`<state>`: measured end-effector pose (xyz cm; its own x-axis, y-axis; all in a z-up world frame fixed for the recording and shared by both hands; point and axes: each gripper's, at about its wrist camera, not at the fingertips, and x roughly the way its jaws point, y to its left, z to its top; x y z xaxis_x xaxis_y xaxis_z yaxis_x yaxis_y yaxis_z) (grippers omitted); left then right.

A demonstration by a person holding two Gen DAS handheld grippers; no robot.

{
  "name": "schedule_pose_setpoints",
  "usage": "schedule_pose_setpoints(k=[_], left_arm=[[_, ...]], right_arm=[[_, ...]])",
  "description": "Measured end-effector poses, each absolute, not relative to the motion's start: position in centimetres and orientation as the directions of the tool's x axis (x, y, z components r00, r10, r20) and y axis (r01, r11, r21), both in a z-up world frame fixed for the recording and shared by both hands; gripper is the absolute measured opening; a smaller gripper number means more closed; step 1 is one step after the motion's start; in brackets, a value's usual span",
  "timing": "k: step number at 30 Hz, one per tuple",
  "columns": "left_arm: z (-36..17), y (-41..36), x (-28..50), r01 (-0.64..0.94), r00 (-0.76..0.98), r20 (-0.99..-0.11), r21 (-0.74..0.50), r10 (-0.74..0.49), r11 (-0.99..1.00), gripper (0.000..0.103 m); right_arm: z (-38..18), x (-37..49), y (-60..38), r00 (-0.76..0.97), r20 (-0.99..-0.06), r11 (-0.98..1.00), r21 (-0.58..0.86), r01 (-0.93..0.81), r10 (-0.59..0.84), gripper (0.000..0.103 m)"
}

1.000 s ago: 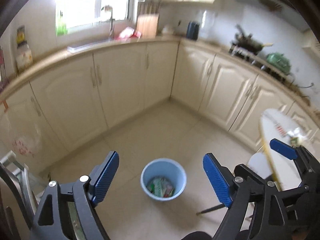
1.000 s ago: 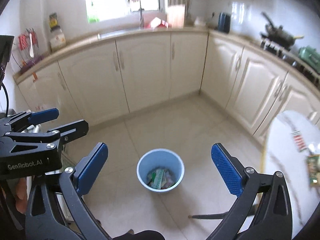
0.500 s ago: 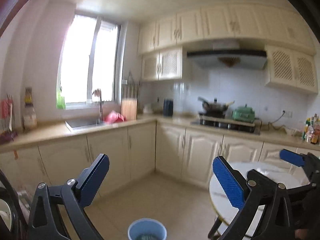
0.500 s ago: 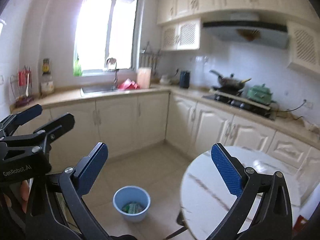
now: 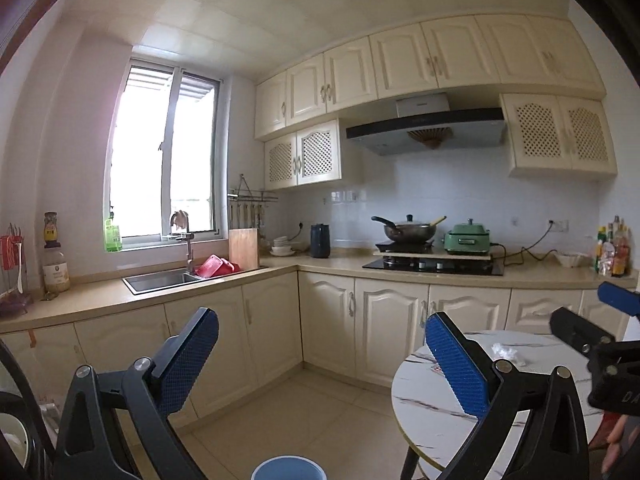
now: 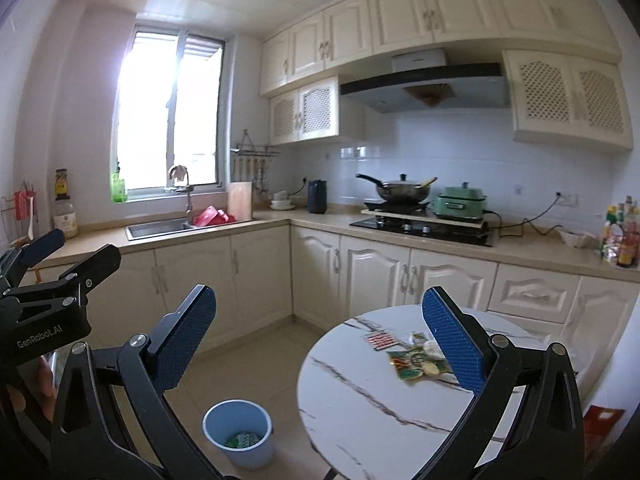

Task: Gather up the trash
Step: 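Move both tools back toward the table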

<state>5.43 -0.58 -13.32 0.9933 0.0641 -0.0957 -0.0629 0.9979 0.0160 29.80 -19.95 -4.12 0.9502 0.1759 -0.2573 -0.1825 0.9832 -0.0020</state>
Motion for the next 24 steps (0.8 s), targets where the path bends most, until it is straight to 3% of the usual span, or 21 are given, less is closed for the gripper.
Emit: schedule_pose_setpoints(k=[10, 15, 24], left_arm=[[-10.2, -3.5, 15.6, -0.017, 0.985, -0.171, 0.065, 0.028, 0.998, 0.102], [-9.3, -6.1, 23.3, 0.084, 0.956, -0.288, 0.068, -0.061, 0.994, 0.102], [-12.6, -12.2, 35.5, 0.240, 0.835, -0.528, 0.104, -0.151, 0.965, 0.102]], right_arm=[[-5.7, 31.3, -28.2, 0.958, -0.282, 0.998, 0.042, -0.049, 0.059, 0.103], [-8.2, 34.6, -33.3, 0.926, -0.376, 0.997, 0.063, 0.039, -0.012, 0.103], [-16.0, 43.9, -38.5, 0.798, -0.600, 0.990, 0.066, 0.124, -0.060, 0.103]])
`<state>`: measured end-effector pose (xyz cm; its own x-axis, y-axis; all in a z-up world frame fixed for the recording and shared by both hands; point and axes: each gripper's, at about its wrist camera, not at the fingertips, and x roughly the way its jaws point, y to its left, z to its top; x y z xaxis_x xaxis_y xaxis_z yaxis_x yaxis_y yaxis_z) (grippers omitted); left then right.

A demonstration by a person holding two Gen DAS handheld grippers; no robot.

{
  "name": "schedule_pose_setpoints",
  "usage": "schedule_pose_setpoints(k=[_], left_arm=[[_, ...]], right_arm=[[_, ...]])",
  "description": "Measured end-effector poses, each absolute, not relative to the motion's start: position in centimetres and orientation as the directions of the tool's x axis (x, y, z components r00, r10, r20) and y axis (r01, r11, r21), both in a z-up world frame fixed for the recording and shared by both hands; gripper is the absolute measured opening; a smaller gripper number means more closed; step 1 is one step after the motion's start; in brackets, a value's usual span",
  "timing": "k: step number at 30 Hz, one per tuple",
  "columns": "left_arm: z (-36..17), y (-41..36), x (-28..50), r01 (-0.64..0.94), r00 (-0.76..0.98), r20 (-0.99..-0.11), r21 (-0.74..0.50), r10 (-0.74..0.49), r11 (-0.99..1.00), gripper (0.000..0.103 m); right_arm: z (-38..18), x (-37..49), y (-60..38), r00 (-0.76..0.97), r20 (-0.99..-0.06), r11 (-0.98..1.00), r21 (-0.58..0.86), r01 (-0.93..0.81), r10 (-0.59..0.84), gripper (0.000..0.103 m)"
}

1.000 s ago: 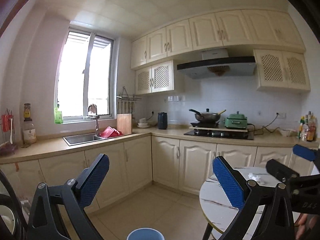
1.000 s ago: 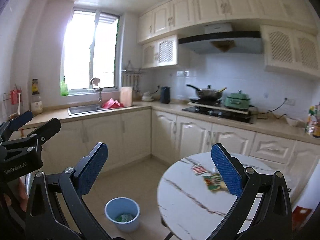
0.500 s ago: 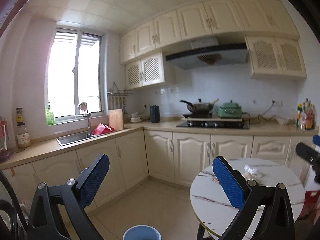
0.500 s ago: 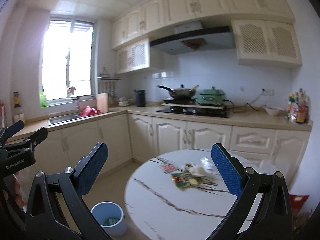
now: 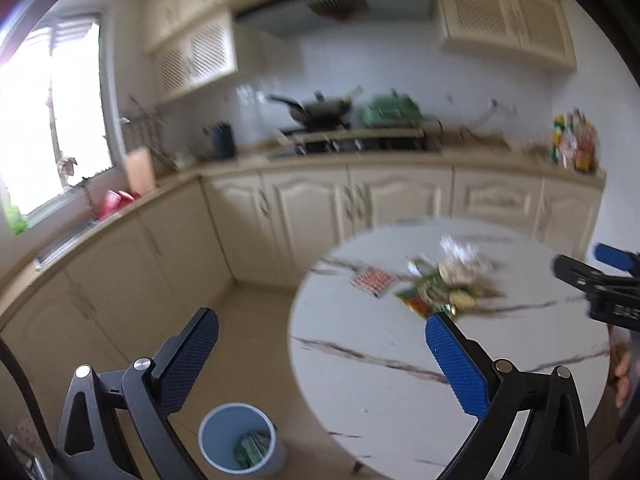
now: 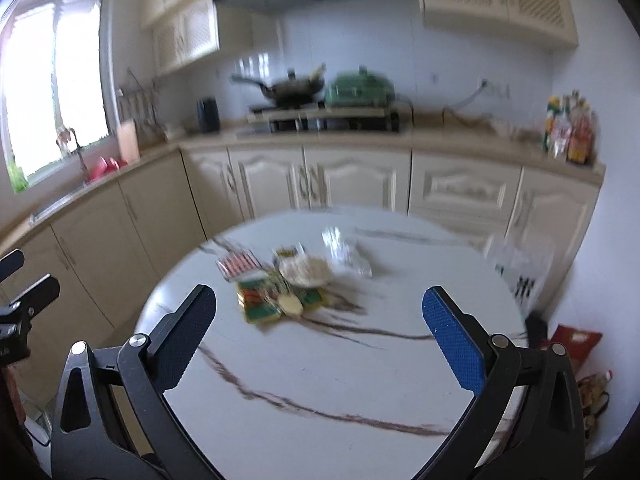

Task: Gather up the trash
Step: 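Grasp the white rice lump with the right tool while the left tool grasps the yellow ginger piece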

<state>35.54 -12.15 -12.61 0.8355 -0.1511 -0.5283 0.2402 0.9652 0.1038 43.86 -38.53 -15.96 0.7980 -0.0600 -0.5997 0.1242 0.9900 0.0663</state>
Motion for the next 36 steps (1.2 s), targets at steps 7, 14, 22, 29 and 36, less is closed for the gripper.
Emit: schedule_pose_setpoints(k=[7, 14, 22, 29, 36], left_arm=[[-13.6, -14.1, 45.3, 0.287, 0.756, -0.634, 0.100, -0.160, 0.953, 0.102], [-15.3, -15.3, 54.4, 0.322, 0.669, -0.716, 0.033, -0.202, 0.946, 0.102], [-16.0, -16.4, 59.4, 0.350, 0.619, -0.749, -0.006, -0.236, 0.937, 0.102], [-16.9, -18.8, 59.5, 0.417, 0.575, -0.760, -0.047, -0.303, 0.908, 0.102], [-18.0, -22.5, 58.7, 0.474, 0.561, -0.760, -0.028, -0.327, 0.880, 0.102]], right_arm=[[-22.8, 53.1, -39.1, 0.660, -0.752, 0.996, 0.064, 0.061, 0.008, 0.103], [-27.4, 60.1, -39.7, 0.566, -0.821, 0.989, 0.134, 0.056, 0.079, 0.103], [-30.3, 63.0, -40.5, 0.521, -0.846, 0.984, 0.168, 0.059, 0.113, 0.095], [-29.9, 62.3, -42.0, 0.546, -0.826, 0.981, 0.188, 0.041, 0.135, 0.064], [-28.0, 58.9, -44.7, 0.585, -0.809, 0.985, 0.137, 0.101, 0.053, 0.063]])
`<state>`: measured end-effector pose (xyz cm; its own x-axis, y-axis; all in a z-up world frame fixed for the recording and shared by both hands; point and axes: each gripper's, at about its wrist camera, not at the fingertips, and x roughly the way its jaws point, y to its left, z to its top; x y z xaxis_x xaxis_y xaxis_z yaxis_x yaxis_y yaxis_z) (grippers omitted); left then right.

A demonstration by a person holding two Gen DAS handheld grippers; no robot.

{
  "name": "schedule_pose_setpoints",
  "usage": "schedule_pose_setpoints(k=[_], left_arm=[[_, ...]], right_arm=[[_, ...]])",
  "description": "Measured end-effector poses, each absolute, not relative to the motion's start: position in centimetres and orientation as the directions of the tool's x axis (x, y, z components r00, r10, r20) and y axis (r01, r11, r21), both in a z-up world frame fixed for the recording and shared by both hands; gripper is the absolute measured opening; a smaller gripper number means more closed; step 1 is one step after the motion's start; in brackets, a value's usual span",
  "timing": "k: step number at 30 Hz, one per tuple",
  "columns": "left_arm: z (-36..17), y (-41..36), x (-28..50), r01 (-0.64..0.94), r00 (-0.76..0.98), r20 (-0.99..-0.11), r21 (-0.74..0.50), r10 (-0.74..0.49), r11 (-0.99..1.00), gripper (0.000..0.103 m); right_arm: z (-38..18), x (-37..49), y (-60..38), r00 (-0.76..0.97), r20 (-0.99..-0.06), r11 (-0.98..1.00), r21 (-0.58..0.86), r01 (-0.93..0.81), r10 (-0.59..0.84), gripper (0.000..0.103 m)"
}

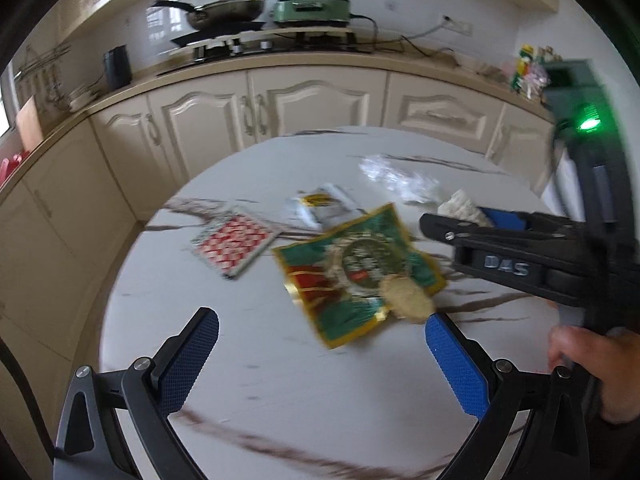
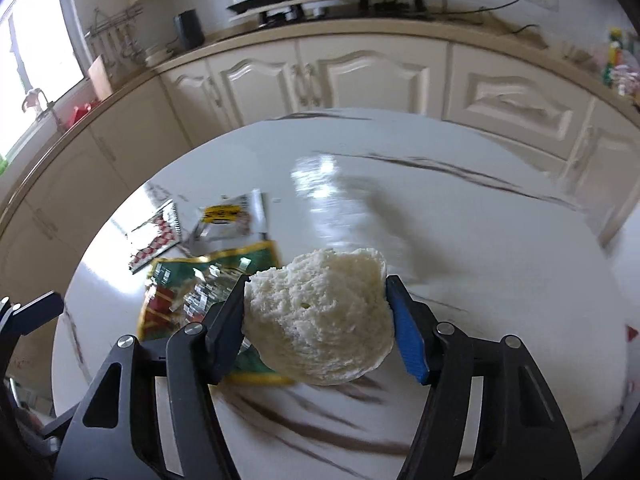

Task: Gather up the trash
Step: 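Grasp the white rice lump with the right tool while the left tool grasps the yellow ginger piece, then carry the rice lump and ginger piece with both tools to the blue bin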

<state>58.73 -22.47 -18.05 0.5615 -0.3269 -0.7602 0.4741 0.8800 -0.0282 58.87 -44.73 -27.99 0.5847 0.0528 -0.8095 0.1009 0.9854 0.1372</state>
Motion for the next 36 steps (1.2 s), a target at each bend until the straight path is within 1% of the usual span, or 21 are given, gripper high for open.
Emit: schedule_pose_setpoints(k=[4, 8, 9, 10, 12, 15, 17, 19, 20, 22, 24, 29, 36], left_arm=[[-19.4, -25.3, 59.0, 0.476, 0.562, -0.768, -0.004, -0.307, 0.880, 0.100], [-20.4, -27.4, 59.1, 0.474, 0.547, -0.776, -0.021, -0.313, 0.880, 0.099], [-20.8, -28.0, 59.5, 0.475, 0.538, -0.783, -0.025, -0.313, 0.880, 0.094], [-21.2, -28.5, 59.8, 0.473, 0.531, -0.789, -0.027, -0.309, 0.881, 0.082], [-22.2, -29.1, 60.8, 0.468, 0.501, -0.813, -0.035, -0.298, 0.883, 0.073], [-22.9, -29.3, 61.4, 0.445, 0.512, -0.813, -0.025, -0.278, 0.895, 0.069], [-23.2, -29.4, 61.6, 0.449, 0.524, -0.806, -0.015, -0.277, 0.894, 0.061], [-23.1, -29.5, 61.5, 0.458, 0.520, -0.803, -0.026, -0.292, 0.889, 0.046], [-23.0, -29.4, 61.5, 0.461, 0.520, -0.801, -0.029, -0.297, 0.887, 0.040], [-22.8, -28.9, 61.4, 0.476, 0.510, -0.792, -0.064, -0.335, 0.877, 0.023], [-22.8, -28.4, 61.4, 0.484, 0.486, -0.791, -0.111, -0.373, 0.868, 0.022], [-22.6, -27.5, 61.0, 0.493, 0.462, -0.780, -0.171, -0.423, 0.853, 0.022], [-19.4, -24.6, 58.4, 0.505, 0.480, -0.725, -0.231, -0.494, 0.831, 0.022]], right_arm=[[-27.1, 56.4, -46.6, 0.603, -0.797, 0.981, 0.134, 0.144, 0.021, 0.063], [-26.6, 54.3, -48.5, 0.619, -0.785, 0.970, 0.172, 0.170, 0.031, 0.064], [-26.5, 53.8, -48.8, 0.621, -0.783, 0.970, 0.174, 0.172, 0.030, 0.064], [-26.5, 53.6, -49.0, 0.619, -0.785, 0.969, 0.174, 0.173, 0.030, 0.064], [-26.5, 52.7, -49.2, 0.622, -0.782, 0.969, 0.180, 0.167, 0.038, 0.065], [-26.6, 51.9, -49.1, 0.622, -0.781, 0.969, 0.188, 0.158, 0.050, 0.066], [-26.8, 51.5, -49.0, 0.625, -0.778, 0.969, 0.194, 0.154, 0.057, 0.066], [-26.9, 51.1, -48.8, 0.627, -0.776, 0.968, 0.204, 0.149, 0.067, 0.066], [-27.0, 50.8, -48.7, 0.628, -0.775, 0.967, 0.207, 0.147, 0.070, 0.067], [-27.0, 50.6, -48.6, 0.628, -0.775, 0.968, 0.207, 0.142, 0.074, 0.067], [-26.9, 50.4, -48.1, 0.629, -0.773, 0.970, 0.205, 0.128, 0.080, 0.066], [-26.7, 50.2, -47.0, 0.630, -0.772, 0.976, 0.191, 0.106, 0.083, 0.066], [-25.8, 49.7, -45.3, 0.635, -0.766, 0.981, 0.183, 0.071, 0.097, 0.066]])
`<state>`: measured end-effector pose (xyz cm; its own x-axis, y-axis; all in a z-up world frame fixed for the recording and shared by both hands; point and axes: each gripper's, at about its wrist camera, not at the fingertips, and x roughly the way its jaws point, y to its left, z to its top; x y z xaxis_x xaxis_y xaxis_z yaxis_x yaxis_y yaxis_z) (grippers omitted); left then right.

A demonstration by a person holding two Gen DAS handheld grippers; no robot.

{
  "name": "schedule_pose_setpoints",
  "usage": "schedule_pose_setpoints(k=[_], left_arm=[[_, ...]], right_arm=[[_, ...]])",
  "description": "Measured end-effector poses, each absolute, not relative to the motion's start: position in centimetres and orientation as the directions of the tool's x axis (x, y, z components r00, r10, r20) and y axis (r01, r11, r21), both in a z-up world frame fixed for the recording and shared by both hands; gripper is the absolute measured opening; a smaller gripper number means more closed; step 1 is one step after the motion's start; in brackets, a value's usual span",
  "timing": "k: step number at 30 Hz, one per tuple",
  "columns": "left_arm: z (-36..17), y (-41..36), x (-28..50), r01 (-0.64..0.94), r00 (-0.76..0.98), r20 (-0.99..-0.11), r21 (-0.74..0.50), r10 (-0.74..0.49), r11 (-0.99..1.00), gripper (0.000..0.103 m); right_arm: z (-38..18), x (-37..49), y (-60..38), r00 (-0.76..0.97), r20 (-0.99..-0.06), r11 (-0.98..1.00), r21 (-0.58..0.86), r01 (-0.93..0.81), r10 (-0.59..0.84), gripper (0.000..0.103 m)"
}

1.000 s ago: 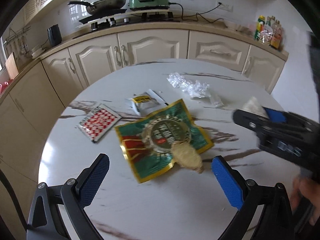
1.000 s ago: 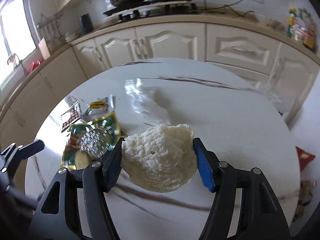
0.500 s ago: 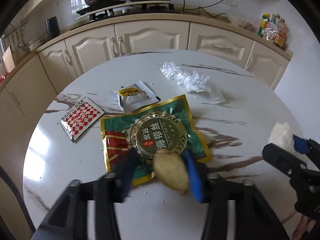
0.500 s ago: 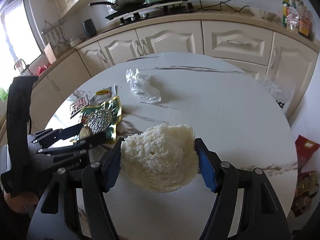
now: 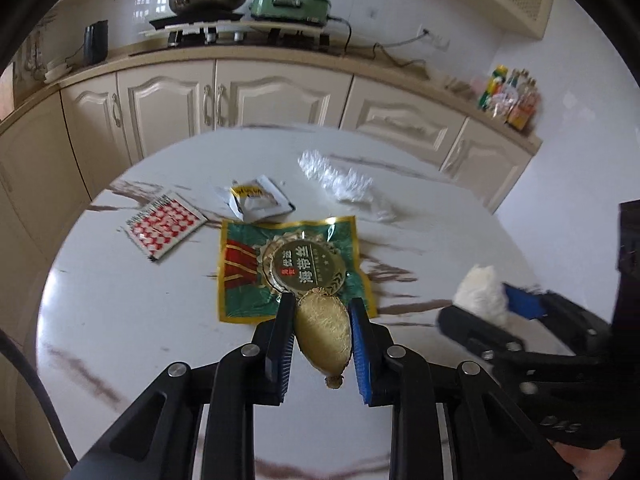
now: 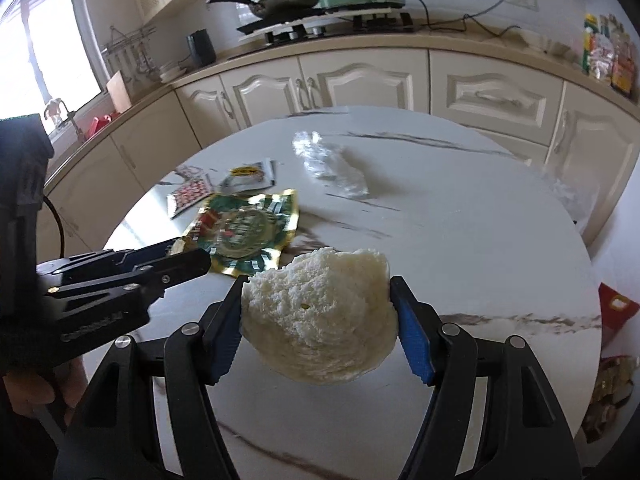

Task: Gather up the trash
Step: 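Carry the rice lump and ginger piece with both tools to the blue bin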

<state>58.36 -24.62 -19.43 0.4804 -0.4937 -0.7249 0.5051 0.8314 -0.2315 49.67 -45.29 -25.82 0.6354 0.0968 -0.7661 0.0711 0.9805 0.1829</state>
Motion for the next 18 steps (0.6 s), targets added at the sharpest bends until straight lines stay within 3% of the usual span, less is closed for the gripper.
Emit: schedule_pose_setpoints(k=[10, 18], left_arm=[[-13.9, -15.9, 52.8, 0.483, 0.582, -0.645, -0.214, -0.495, 0.849, 0.022], [-12.3, -4.6, 48.6, 0.396, 0.660, -0.611, -0.213, -0.438, 0.893, 0.022]], right_arm=[[-20.9, 47.7, -38.9, 0.686, -0.719, 0.990, 0.140, -0.017, 0.114, 0.067], [-18.3, 48.0, -28.2, 0.698, -0.695, 0.983, 0.089, -0.159, 0.176, 0.067]])
